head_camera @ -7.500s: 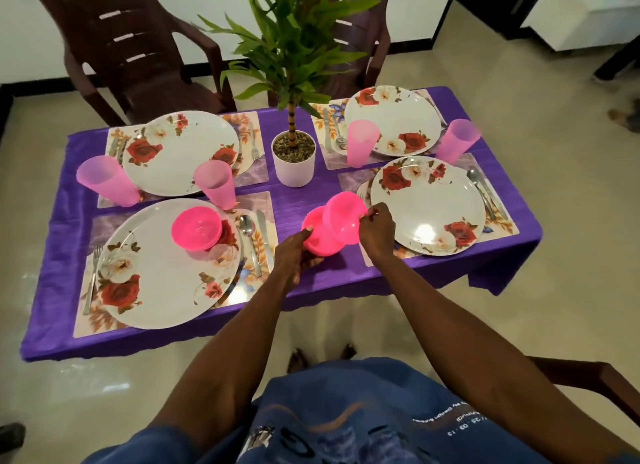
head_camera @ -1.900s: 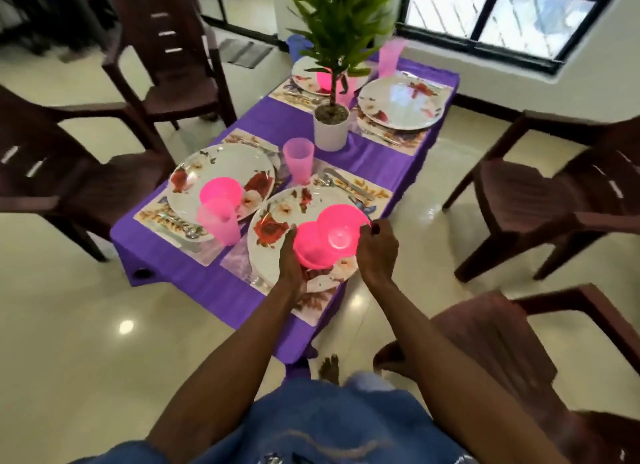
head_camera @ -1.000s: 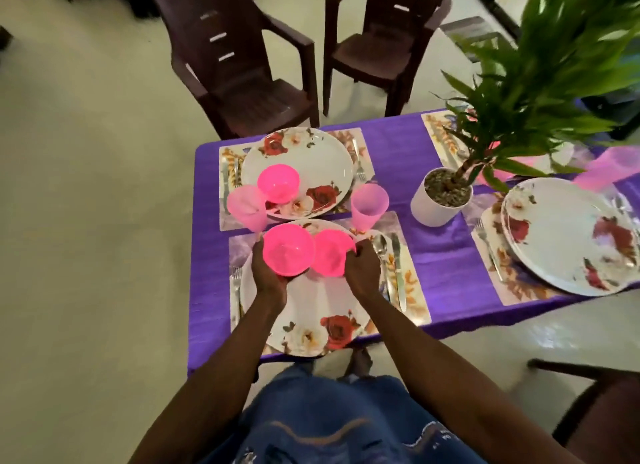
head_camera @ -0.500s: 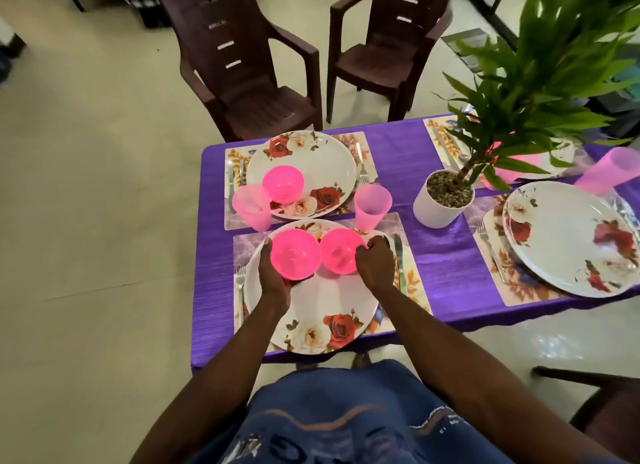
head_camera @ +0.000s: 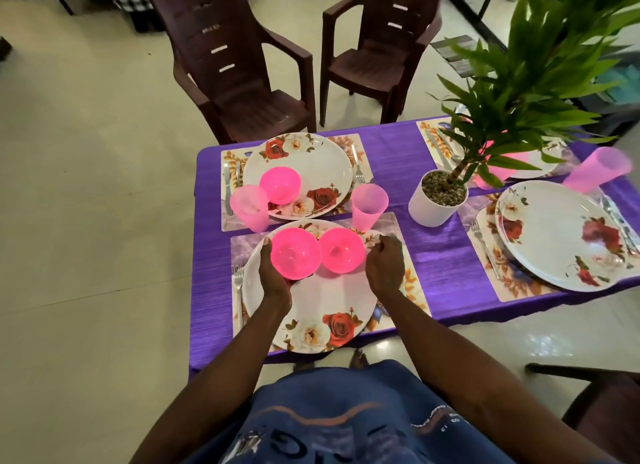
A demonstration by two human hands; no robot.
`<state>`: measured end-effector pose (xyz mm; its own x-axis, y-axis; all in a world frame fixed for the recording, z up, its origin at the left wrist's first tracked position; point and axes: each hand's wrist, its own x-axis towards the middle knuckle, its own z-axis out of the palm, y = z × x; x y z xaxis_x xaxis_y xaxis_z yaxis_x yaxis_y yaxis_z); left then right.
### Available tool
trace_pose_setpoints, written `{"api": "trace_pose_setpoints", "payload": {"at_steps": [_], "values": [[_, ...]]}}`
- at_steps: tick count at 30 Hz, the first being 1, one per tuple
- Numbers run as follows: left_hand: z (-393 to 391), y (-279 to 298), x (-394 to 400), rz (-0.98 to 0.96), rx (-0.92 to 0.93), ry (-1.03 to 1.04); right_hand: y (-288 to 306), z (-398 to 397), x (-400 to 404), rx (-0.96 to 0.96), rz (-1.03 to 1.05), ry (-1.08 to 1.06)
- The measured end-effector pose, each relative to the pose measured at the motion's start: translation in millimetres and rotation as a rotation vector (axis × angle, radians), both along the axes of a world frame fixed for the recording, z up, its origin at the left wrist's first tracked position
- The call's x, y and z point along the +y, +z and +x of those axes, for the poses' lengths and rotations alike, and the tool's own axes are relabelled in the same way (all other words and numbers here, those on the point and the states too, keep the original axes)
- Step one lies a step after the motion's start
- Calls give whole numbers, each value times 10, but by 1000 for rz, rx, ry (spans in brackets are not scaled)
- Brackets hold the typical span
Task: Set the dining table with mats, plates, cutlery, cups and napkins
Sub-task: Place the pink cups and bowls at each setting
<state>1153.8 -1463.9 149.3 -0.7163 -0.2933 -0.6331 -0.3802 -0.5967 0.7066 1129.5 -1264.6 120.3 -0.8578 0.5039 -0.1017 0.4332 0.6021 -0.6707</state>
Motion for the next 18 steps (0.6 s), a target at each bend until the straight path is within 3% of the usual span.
{"api": "trace_pose_setpoints", "payload": {"at_steps": [6, 11, 15, 18], "values": [[-19, 28, 56, -51, 64, -52, -178, 172, 373, -246, 262, 85], [-33, 82, 181, -67, 92, -130, -250, 202, 454, -298, 360, 220], [-48, 140, 251, -109, 130, -185, -272, 197, 489, -251, 311, 223], [-16, 219, 389, -69, 158, -249, -254, 236, 498, -198, 197, 99]]}}
